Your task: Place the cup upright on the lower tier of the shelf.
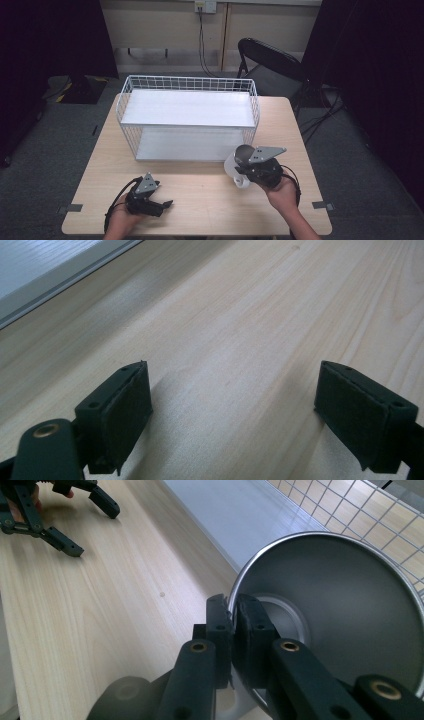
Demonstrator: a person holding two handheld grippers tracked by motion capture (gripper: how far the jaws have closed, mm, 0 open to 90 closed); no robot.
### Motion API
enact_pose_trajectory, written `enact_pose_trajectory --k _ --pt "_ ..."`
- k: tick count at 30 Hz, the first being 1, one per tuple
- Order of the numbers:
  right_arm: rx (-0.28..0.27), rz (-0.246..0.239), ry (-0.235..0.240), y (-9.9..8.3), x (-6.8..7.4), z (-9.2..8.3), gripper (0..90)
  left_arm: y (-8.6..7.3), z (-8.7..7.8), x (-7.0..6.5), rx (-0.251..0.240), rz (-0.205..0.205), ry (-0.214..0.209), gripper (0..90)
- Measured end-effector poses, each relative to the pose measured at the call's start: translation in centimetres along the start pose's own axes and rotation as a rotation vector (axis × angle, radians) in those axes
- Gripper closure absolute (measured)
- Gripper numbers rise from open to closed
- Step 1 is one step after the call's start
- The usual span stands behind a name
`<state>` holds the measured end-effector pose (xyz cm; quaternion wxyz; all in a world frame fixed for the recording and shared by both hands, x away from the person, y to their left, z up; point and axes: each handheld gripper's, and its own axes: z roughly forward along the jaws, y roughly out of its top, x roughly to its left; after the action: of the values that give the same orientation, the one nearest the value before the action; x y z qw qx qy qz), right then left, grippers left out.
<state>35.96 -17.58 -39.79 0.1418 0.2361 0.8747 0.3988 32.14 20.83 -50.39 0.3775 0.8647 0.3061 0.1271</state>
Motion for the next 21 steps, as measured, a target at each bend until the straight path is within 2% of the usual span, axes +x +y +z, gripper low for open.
enact_pose_trajectory --k 21 --pt "-0.030 -0.007 -0.007 2.0 0.3 1.5 84.9 0.0 0.0 0.0 0.000 0.000 0.000 14.5"
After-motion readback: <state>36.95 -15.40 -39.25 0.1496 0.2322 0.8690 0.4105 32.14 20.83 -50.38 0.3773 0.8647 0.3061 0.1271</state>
